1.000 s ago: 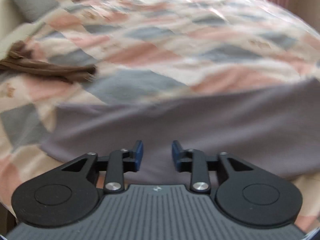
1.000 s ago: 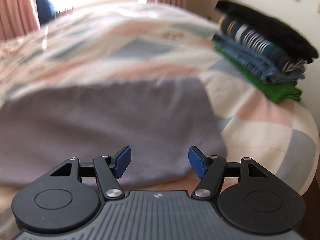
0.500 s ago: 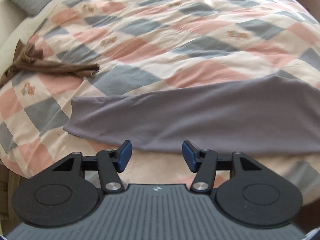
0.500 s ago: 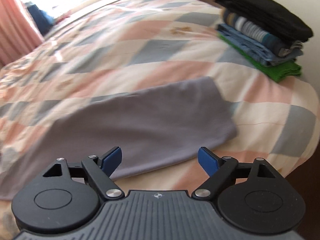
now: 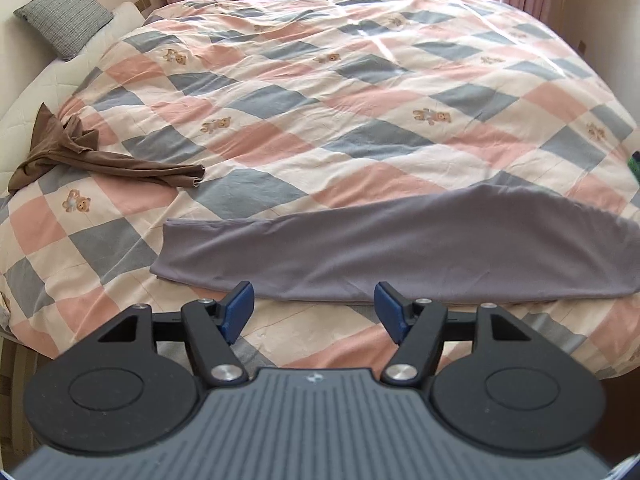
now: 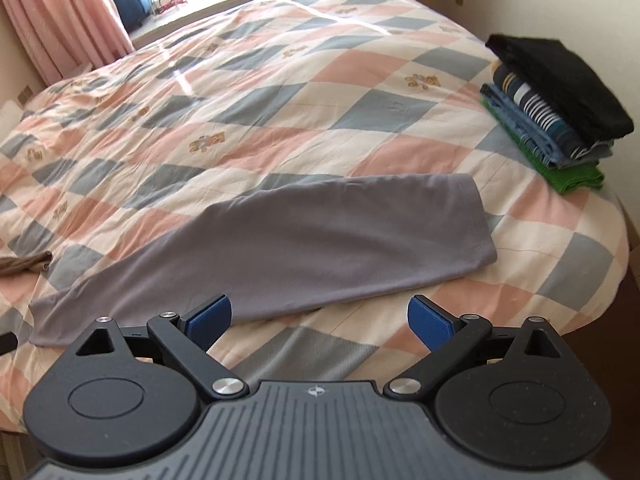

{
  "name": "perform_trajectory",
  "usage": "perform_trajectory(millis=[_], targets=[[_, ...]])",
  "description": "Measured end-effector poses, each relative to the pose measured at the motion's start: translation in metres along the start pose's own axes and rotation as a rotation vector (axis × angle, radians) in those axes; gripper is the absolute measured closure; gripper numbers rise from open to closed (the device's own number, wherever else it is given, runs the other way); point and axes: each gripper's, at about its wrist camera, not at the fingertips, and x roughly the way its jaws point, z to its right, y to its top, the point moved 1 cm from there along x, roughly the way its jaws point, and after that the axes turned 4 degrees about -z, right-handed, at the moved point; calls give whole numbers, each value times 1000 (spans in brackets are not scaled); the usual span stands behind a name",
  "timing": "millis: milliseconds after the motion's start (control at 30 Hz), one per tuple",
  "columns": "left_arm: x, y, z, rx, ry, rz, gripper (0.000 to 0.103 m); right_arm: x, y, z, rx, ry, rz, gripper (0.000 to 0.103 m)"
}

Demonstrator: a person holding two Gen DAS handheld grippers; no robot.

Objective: Fold clothes
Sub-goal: 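Withdraw both open grippers above the lengthwise-folded trousers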

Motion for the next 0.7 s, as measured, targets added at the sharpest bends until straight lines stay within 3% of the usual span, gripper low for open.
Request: perform_trajectory(millis=[700], targets=[[-47, -40, -118, 122, -96, 105, 30, -69, -90, -134, 4, -56, 92, 3]])
